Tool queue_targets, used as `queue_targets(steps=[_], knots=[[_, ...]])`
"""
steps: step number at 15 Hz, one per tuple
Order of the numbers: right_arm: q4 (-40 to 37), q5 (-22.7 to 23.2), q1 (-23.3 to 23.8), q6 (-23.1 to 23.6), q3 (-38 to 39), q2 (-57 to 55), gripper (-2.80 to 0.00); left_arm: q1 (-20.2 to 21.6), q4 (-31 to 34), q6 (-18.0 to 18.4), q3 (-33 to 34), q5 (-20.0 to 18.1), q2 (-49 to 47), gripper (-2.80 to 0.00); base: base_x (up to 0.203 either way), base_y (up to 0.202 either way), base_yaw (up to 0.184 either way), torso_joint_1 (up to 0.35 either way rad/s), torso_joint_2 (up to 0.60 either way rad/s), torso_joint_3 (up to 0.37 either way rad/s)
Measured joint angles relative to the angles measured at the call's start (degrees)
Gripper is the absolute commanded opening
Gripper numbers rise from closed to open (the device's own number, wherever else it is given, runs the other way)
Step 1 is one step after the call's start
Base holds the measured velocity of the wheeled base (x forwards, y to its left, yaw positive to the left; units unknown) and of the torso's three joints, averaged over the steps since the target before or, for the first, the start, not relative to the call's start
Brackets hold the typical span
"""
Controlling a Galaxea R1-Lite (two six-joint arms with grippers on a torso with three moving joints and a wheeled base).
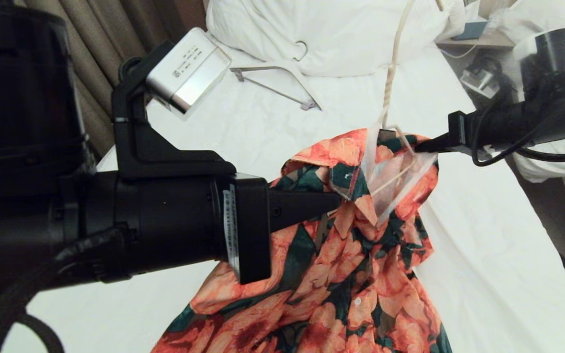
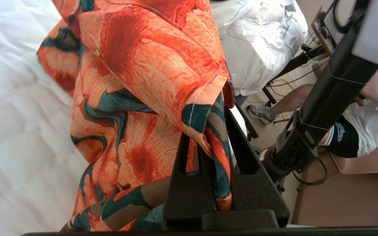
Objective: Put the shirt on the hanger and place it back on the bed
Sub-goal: Hook the other side of the shirt onto the hanger
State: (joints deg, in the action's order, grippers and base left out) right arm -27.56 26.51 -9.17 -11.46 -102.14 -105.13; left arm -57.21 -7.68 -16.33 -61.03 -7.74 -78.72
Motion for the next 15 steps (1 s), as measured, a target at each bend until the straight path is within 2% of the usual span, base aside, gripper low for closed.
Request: queue_targets(steps=[3,7,9,13,15], knots=[[-1.8,0.2,-0.4,0.0,-2.6,0.8,-2.8,-0.2,0.0,0.0,0.0,0.1,-0.2,-2.8,0.0,0.0,0.0,0.0,0.0,0.0],[-6.8,0.5,-3.5,0.0,-7.5,2.5,-2.8,-0.3,-0.9,-0.1,0.1,2.7,-0.6,-2.8,0.0,0.0,0.0,0.0,0.0,0.0],[-6.9,0.5,-5.9,-0.2,-8.5,4.0,-2.8,-0.3,-4.2,-0.2,1.2,2.8,-0.5,-2.8,0.0,0.0,0.0,0.0,0.0,0.0],[-4.3,0.5,-11.0,-4.2,-10.6,7.3,-2.8,-0.1,-15.4,-0.3,4.7,2.9,-0.6,-2.8,0.0,0.0,0.0,0.0,0.0,0.0],[-1.3,0.6,-13.0,-4.2,-10.8,8.6,-2.8,0.0,-16.0,-0.6,5.4,2.9,-0.6,-2.8,0.0,0.0,0.0,0.0,0.0,0.0]])
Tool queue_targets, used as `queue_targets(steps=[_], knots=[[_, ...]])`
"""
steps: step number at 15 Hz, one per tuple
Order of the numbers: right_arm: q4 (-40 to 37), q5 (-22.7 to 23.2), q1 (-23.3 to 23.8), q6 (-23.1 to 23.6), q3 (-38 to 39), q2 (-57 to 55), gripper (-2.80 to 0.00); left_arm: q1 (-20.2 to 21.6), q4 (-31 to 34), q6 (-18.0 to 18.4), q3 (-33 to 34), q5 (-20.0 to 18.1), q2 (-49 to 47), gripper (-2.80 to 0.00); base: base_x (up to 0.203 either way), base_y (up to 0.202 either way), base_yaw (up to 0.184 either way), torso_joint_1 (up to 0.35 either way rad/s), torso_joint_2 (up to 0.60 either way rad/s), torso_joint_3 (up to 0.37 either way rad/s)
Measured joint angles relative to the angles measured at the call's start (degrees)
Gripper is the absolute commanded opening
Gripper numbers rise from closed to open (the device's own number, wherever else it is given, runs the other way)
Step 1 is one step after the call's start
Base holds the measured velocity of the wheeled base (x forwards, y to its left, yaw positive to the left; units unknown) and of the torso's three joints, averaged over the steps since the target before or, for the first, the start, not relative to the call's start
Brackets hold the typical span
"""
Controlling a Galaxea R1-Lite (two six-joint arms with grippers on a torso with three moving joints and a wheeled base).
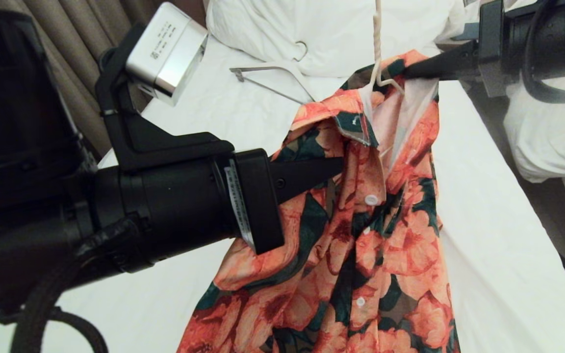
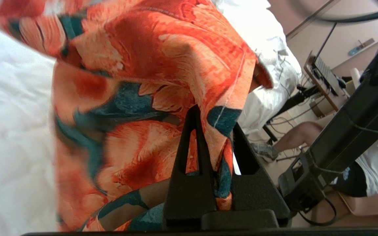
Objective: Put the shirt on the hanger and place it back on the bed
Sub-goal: Hook the other side of the shirt onto the hanger
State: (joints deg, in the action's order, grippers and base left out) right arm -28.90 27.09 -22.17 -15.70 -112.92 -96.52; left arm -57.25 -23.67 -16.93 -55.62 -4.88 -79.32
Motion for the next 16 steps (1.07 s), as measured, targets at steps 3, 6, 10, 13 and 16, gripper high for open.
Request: queue_targets(steps=[3,6,10,13,16], knots=[[1.3,1.2,-2.6,0.0,0.0,1.9,-2.8,-0.1,-0.4,-1.9,0.4,-0.1,0.0,-2.8,0.0,0.0,0.0,0.0,0.0,0.0],[0.9,2.7,-4.5,-0.6,0.6,3.7,-2.8,-0.1,-8.0,-3.6,2.0,0.0,-0.3,-2.8,0.0,0.0,0.0,0.0,0.0,0.0],[1.0,2.8,-7.9,-1.5,3.5,5.6,-2.8,0.0,-17.1,-3.8,4.3,1.2,-1.1,-2.8,0.0,0.0,0.0,0.0,0.0,0.0],[1.0,2.9,-10.3,-1.5,6.4,6.2,-2.8,0.0,-17.2,-4.0,4.6,1.2,-1.4,-2.8,0.0,0.0,0.0,0.0,0.0,0.0],[0.9,3.0,-11.3,-1.5,9.0,7.0,-2.8,0.0,-17.4,-4.1,4.8,1.2,-1.4,-2.8,0.0,0.0,0.0,0.0,0.0,0.0]])
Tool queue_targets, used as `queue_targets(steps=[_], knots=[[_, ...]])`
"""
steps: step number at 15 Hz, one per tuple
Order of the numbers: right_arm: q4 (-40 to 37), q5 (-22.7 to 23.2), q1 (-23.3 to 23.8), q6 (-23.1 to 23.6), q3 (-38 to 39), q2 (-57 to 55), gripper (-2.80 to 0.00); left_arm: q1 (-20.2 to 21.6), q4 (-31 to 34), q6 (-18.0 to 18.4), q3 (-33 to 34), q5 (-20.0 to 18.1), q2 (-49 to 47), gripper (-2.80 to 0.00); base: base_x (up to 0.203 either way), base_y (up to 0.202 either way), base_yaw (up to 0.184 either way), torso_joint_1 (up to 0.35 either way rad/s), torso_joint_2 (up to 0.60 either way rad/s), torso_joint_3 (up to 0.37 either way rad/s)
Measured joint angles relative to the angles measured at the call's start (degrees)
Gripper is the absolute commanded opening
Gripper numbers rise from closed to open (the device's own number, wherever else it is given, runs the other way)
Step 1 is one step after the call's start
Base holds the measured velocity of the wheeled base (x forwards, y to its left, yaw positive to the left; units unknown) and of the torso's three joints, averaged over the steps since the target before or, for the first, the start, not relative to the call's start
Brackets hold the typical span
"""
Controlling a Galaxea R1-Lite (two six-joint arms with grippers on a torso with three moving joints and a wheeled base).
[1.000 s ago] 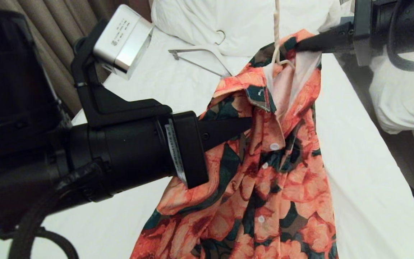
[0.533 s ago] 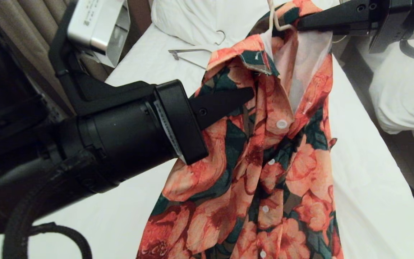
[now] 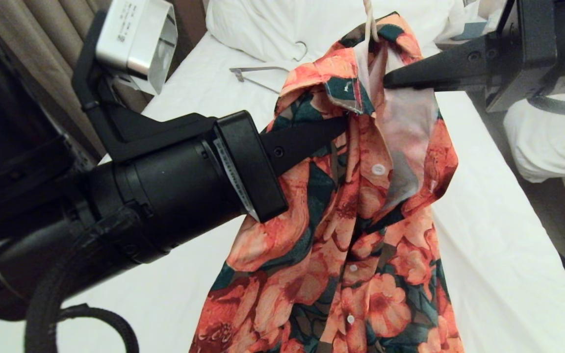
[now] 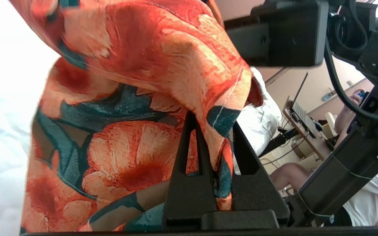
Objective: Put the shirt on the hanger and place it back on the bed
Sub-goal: Hook the other side of the shirt onto the hanger
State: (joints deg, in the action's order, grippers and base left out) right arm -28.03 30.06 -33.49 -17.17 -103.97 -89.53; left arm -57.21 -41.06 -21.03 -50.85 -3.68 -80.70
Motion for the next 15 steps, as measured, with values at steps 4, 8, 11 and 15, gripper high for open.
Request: queue_targets(steps=[4,8,11,15], knots=[[0.2,-0.6,-0.2,0.3,2.1,0.8,-2.8,0.0,-4.6,0.1,1.0,0.0,0.0,-2.8,0.0,0.0,0.0,0.0,0.0,0.0],[0.0,-0.7,-0.1,0.3,2.0,1.5,0.0,-0.1,-5.0,0.1,1.3,0.0,0.0,-2.8,0.0,0.0,0.0,0.0,0.0,0.0],[-1.5,-0.9,0.7,0.3,1.8,2.9,0.0,0.0,-5.0,0.1,1.3,0.0,0.0,-2.8,0.0,0.0,0.0,0.0,0.0,0.0],[-5.1,-3.8,2.2,0.8,1.5,4.1,0.0,-0.1,-5.0,0.1,1.4,0.0,0.0,-2.8,0.0,0.0,0.0,0.0,0.0,0.0]])
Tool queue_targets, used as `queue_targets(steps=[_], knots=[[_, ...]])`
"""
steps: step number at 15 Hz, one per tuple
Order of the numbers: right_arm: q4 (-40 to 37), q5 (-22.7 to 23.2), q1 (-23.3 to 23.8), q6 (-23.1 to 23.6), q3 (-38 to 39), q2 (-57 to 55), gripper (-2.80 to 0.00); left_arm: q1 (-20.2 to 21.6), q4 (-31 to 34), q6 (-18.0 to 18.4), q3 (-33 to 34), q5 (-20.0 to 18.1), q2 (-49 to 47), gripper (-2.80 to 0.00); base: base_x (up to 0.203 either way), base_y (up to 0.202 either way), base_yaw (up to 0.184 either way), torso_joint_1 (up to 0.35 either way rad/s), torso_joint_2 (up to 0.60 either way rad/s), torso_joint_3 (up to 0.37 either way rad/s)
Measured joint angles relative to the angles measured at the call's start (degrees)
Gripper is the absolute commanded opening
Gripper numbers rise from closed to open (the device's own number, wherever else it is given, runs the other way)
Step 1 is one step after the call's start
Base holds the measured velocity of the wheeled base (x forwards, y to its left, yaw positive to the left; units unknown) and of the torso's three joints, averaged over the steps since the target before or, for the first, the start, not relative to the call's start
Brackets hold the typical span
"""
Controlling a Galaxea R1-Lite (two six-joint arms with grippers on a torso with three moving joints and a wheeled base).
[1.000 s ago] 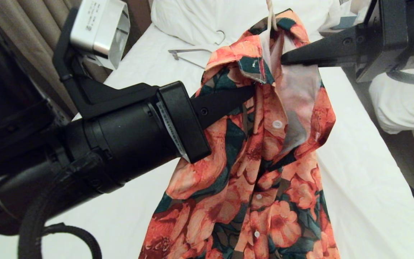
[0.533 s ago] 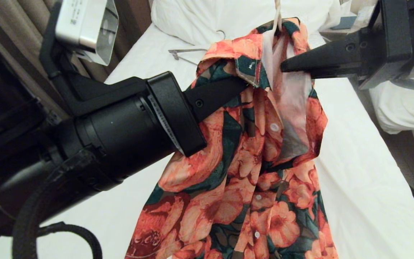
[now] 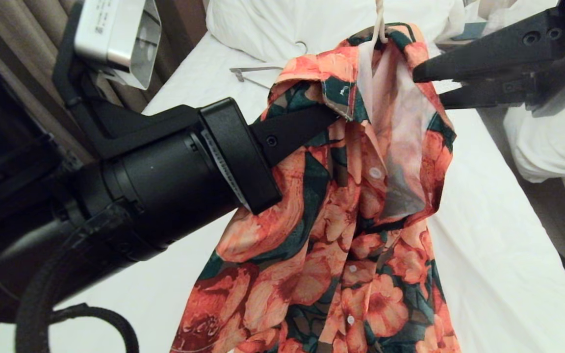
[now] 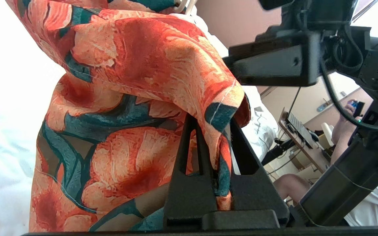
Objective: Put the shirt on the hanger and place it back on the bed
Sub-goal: Hook the other side of the shirt onto the hanger, then take the clothes hanger out of the clothes
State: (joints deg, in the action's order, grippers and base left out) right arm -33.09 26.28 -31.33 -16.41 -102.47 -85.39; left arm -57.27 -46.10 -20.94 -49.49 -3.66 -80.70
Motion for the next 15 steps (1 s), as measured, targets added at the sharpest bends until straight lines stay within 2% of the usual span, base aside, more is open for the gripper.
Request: queue_targets(steps=[2,6,10,11,15], knots=[[-2.1,-3.1,0.7,1.8,0.0,0.3,0.0,0.0,-1.4,-0.8,0.1,0.3,-0.1,-2.8,0.0,0.0,0.0,0.0,0.0,0.0],[-2.8,-4.3,4.3,2.9,0.0,2.4,0.0,-0.7,-12.5,-2.7,2.8,0.6,-1.8,-2.8,0.0,0.0,0.0,0.0,0.0,0.0],[-2.9,-4.3,8.7,5.3,-2.7,5.1,0.0,-1.3,-13.3,-2.8,3.8,0.5,-2.7,-2.8,0.0,0.0,0.0,0.0,0.0,0.0],[-2.9,-4.2,9.0,5.8,-3.8,5.6,-2.8,-1.4,-13.3,-2.8,3.9,0.5,-2.9,-2.8,0.0,0.0,0.0,0.0,0.0,0.0],[-2.6,-4.1,7.4,10.9,-5.4,6.4,-2.8,-1.4,-13.3,-2.7,3.9,0.6,-3.6,-2.8,0.0,0.0,0.0,0.0,0.0,0.0]])
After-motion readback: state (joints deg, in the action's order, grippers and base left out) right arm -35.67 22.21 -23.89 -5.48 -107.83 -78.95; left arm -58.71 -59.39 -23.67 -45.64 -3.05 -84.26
